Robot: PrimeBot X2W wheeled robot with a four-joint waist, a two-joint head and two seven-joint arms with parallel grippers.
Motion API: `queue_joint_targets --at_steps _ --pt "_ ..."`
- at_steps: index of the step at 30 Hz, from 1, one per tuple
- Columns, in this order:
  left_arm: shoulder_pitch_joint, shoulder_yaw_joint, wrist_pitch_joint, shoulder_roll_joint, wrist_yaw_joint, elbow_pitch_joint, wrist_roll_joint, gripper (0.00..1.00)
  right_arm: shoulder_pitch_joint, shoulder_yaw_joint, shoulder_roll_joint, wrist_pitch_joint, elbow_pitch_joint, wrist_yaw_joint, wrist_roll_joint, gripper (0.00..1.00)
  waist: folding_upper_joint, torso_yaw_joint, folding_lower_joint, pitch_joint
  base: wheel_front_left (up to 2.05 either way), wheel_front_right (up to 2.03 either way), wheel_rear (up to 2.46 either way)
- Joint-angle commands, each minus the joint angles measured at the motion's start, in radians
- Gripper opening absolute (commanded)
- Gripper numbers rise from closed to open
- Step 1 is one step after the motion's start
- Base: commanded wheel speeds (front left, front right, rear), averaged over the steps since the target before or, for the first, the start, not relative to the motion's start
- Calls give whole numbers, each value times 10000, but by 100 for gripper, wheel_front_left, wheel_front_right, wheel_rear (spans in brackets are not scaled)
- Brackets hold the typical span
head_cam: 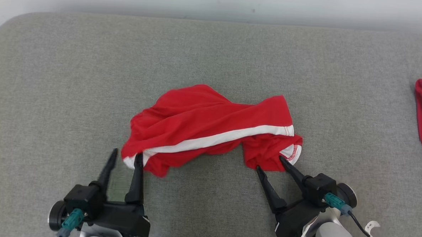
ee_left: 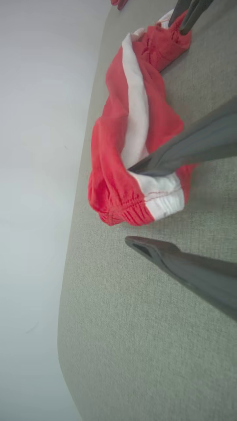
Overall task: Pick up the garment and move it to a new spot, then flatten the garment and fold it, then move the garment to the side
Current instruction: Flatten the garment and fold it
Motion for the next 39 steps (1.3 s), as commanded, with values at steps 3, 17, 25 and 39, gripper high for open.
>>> queue_joint_targets --at_steps 3,17,25,39 --pt "-271 136 -31 -3 157 252 171 100 -114 82 46 -12 -31 -27 58 100 0 -95 0 110 0 0 0" --pt "439 190 -29 -5 496 -889 636 100 -284 -66 -128 2 644 -27 76 0 0 38 0 204 0 0 0" --pt "319 -226 -29 -1 624 -760 497 100 -1398 -400 -418 6 1793 -30 -100 0 0 301 0 343 0 0 0" --pt "488 -196 -29 -2 752 -413 494 100 -2603 -2267 -862 -8 2869 -29 -810 100 0 251 0 86 0 0 0"
